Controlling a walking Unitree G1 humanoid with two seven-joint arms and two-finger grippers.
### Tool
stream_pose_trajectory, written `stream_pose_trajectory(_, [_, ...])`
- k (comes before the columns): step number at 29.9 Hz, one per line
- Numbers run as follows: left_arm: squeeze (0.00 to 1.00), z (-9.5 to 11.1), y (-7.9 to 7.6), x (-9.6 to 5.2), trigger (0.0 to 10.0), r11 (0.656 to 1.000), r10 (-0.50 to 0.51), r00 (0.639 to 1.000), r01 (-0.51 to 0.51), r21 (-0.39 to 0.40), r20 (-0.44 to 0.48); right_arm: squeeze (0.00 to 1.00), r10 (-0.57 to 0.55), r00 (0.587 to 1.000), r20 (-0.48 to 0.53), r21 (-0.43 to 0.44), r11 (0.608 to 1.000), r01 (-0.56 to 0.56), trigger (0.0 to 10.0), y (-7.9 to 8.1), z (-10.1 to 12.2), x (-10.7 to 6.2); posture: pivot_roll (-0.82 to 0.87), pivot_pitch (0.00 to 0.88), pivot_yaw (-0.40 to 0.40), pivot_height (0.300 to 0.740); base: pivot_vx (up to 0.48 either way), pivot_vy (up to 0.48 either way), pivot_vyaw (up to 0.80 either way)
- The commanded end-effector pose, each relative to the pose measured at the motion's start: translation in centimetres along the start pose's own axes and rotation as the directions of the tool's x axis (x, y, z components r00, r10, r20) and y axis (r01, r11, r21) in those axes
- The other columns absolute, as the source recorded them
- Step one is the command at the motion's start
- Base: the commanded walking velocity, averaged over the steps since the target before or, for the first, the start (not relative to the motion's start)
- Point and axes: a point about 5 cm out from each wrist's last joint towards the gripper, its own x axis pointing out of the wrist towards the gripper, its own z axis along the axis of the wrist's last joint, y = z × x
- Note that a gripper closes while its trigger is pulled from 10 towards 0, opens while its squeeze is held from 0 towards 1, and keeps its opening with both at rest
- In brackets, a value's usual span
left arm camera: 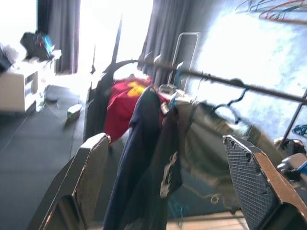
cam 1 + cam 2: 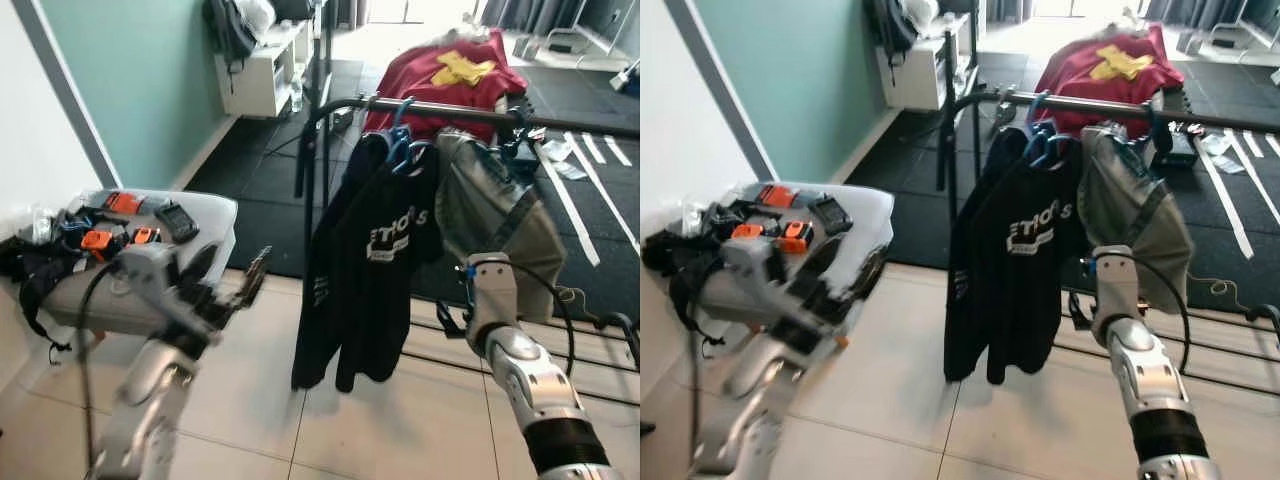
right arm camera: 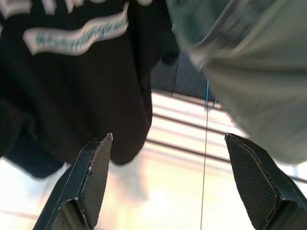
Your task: Hang hanger
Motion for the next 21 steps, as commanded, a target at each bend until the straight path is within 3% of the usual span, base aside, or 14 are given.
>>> stream_pose_trajectory(1, [0.0, 0.1, 0.6, 0.5, 10.0, 1.0, 0.014, 1.0, -0.014, 0.0, 0.0, 0.0, 0.018, 1.0, -0.007, -0.005, 1.0, -0.018, 10.0, 0.6, -0.4, 0.1, -0.1, 0.043, -0.004, 0.74, 0.0, -0.431, 0.0])
stream_pose_trajectory(4, [0.0, 0.6, 1.0, 2.5, 10.0, 1.0, -0.015, 1.0, 0.014, 0.024, 0.024, 0.0, 0.023, 1.0, -0.005, -0.012, 1.0, -0.023, 10.0, 0.7, -0.4, 0.1, -0.1, 0.041, -0.004, 0.74, 0.17, -0.404, 0.0])
stream_pose_trajectory(8, [0.0, 1.0, 1.2, 3.2, 10.0, 0.998, -0.046, 0.999, 0.045, 0.039, 0.023, 0.0, 0.023, 1.0, -0.002, -0.016, 1.0, -0.023, 10.0, 0.7, -0.4, 0.2, -0.1, 0.041, -0.003, 0.74, 0.251, -0.359, 0.0])
stream_pose_trajectory(12, [0.0, 0.8, 1.3, 4.3, 10.0, 0.983, -0.128, 0.99, 0.134, 0.124, -0.051, 0.0, 0.024, 1.0, 0.002, -0.028, 0.999, -0.024, 10.0, 0.7, -0.3, 0.3, -0.11, 0.037, 0.002, 0.74, 0.0, -0.302, 0.0])
stream_pose_trajectory(15, [0.0, 0.6, 1.4, 4.4, 10.0, 0.98, -0.138, 0.988, 0.146, 0.137, -0.068, 0.0, 0.026, 1.0, 0.003, -0.031, 0.999, -0.026, 10.0, 0.7, -0.2, 0.3, -0.11, 0.036, 0.002, 0.74, 0.0, -0.298, 0.0])
stream_pose_trajectory(21, [0.0, -1.5, 4.4, 5.9, 10.0, 0.952, -0.032, 0.98, 0.09, 0.291, -0.198, 0.0, 0.044, 0.999, 0.013, -0.033, 0.999, -0.043, 10.0, 1.3, -0.1, 0.4, -0.12, 0.029, 0.009, 0.74, 0.0, -0.14, 0.0])
